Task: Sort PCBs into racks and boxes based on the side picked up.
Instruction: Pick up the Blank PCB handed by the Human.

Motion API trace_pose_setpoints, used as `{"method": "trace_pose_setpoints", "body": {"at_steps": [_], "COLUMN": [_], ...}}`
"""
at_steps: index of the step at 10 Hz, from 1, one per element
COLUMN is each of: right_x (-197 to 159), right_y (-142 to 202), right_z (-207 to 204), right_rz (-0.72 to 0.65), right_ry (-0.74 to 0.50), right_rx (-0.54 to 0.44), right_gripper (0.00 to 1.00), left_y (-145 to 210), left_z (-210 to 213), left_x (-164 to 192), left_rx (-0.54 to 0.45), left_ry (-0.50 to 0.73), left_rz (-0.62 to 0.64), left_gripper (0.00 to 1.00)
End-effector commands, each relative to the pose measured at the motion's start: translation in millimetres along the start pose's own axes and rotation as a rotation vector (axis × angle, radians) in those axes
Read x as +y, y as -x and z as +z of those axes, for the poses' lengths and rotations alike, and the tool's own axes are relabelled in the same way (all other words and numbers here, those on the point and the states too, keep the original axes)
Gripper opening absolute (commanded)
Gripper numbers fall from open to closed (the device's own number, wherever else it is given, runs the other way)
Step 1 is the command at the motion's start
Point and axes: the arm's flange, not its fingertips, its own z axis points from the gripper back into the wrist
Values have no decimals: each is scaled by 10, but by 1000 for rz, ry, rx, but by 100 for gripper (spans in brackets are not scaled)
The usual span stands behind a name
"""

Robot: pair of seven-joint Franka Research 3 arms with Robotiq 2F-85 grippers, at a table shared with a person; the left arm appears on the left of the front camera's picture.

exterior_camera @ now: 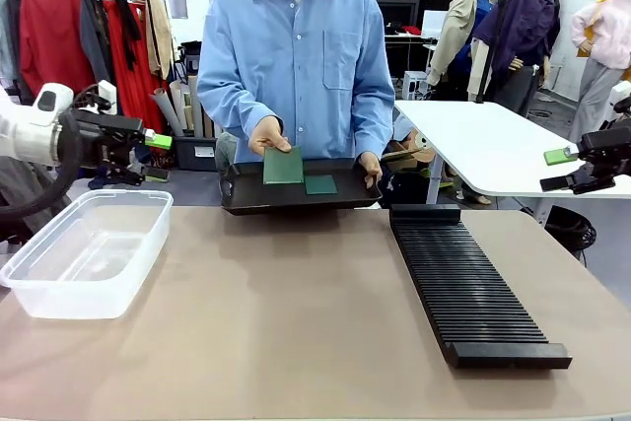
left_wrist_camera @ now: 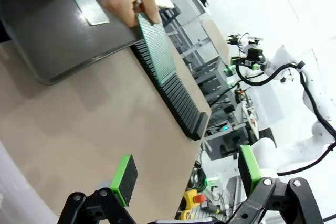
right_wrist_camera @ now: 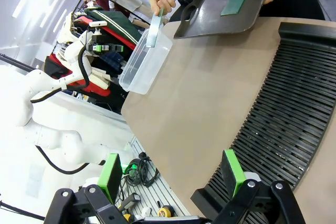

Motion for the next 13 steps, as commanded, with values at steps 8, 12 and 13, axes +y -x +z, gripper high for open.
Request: {"method": "trace_pose_setpoints", "body": {"at_steps": [8, 12, 13], "right_x": [14, 14, 14], "right_y": [-7, -7, -7], "right_z": [-1, -1, -1], "right_rz": [-6, -6, -6], "right_ry": [-3, -3, -3], "right_rx": [-2, -2, -2], "right_gripper": [100, 100, 100], "left_y": [-254, -310, -353], "left_z": [-781, -1123, -1189], "left_x": [277, 303, 318], "left_rx": [43, 48, 46], "left_ry": [204, 222, 228], "left_rz": [69, 99, 112], "left_gripper": [100, 100, 100]}}
